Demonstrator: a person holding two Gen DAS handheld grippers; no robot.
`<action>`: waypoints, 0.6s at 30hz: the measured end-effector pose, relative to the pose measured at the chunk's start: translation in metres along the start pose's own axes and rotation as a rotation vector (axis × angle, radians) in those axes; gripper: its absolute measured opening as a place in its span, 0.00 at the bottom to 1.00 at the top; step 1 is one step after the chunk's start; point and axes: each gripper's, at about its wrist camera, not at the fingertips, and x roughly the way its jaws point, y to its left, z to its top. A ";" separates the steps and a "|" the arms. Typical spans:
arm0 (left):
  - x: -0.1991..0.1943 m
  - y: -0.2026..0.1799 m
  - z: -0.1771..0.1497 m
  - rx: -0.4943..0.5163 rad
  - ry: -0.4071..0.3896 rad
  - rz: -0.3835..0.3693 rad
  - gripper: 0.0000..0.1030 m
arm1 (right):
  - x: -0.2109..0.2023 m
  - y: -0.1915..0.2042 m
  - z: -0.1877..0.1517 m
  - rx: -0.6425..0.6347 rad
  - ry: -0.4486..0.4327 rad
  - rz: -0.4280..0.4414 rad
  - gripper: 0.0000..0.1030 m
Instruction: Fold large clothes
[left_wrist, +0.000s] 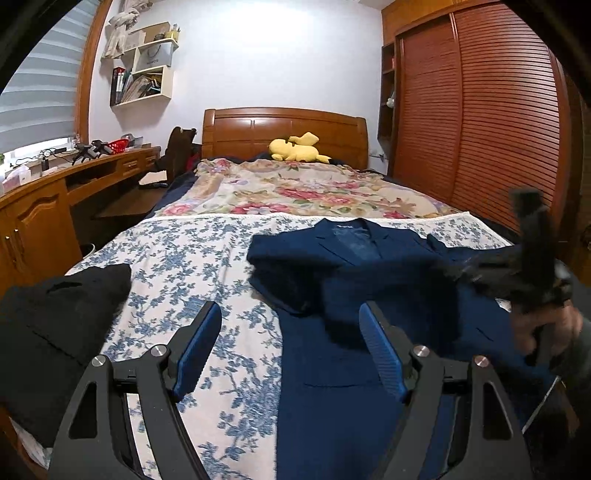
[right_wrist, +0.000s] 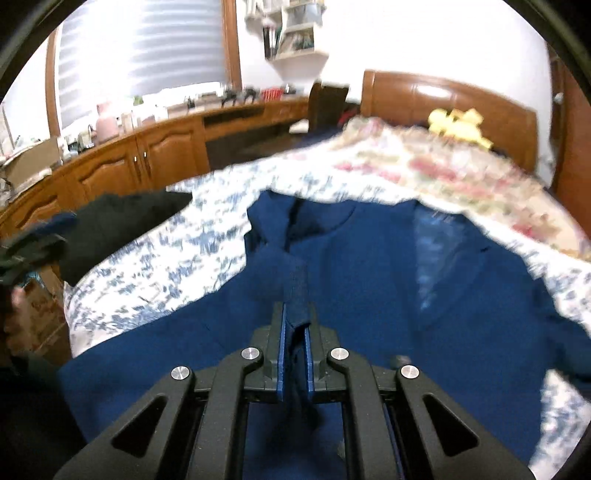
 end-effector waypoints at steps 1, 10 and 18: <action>0.000 -0.002 0.000 0.001 0.001 -0.002 0.75 | -0.018 -0.003 -0.002 -0.004 -0.025 -0.017 0.07; 0.000 -0.032 0.007 -0.003 -0.014 -0.061 0.75 | -0.105 -0.030 -0.029 -0.028 -0.083 -0.229 0.07; 0.010 -0.062 0.013 0.022 -0.010 -0.105 0.75 | -0.124 -0.022 -0.034 -0.059 -0.121 -0.410 0.07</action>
